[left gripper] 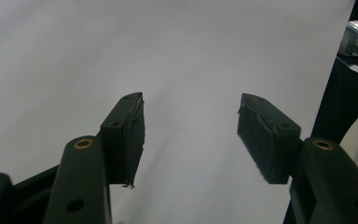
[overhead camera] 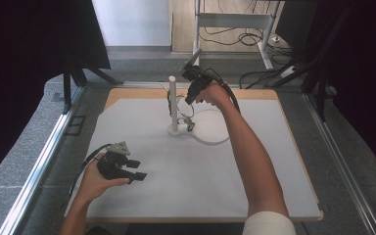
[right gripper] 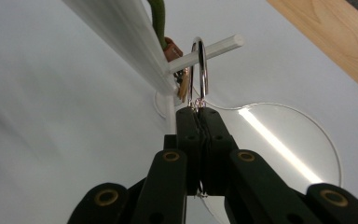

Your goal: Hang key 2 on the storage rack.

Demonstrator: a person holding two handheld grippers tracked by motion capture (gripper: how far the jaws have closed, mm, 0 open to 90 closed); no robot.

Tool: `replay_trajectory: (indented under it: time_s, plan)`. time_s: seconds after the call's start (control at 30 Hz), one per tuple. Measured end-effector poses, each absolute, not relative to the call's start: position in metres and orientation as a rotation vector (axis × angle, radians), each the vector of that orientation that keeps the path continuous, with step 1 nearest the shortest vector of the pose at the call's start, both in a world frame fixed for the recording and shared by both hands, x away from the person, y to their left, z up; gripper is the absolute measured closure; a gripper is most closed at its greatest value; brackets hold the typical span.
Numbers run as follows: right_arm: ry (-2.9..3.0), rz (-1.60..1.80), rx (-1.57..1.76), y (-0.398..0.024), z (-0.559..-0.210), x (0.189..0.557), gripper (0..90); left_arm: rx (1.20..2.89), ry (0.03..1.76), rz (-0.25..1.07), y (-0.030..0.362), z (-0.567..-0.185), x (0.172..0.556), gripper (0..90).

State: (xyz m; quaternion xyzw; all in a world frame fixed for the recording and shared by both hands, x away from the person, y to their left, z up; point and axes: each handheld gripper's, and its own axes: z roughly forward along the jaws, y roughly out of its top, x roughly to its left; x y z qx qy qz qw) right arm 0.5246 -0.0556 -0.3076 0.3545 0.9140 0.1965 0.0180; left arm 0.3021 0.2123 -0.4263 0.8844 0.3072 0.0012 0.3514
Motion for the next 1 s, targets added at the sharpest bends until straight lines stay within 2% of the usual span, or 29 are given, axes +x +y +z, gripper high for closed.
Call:
replay_trajectory:
  time_s: [0.37,0.63,0.8,1.0]
  plan:
    - [2.873,0.673,1.078,-0.060,-0.317,0.520,82.9,2.287,0.797,0.008,0.212,-0.427,0.301,42.1]
    - [2.847,0.730,1.093,-0.074,-0.312,0.515,73.4,2.288,0.797,0.014,0.212,-0.426,0.300,42.1]
    - [2.815,0.760,1.106,-0.086,-0.309,0.507,61.9,2.287,0.802,0.017,0.212,-0.426,0.299,42.0]
    - [2.779,0.835,1.099,-0.107,-0.311,0.487,56.7,2.275,0.814,0.018,0.212,-0.426,0.298,41.9]
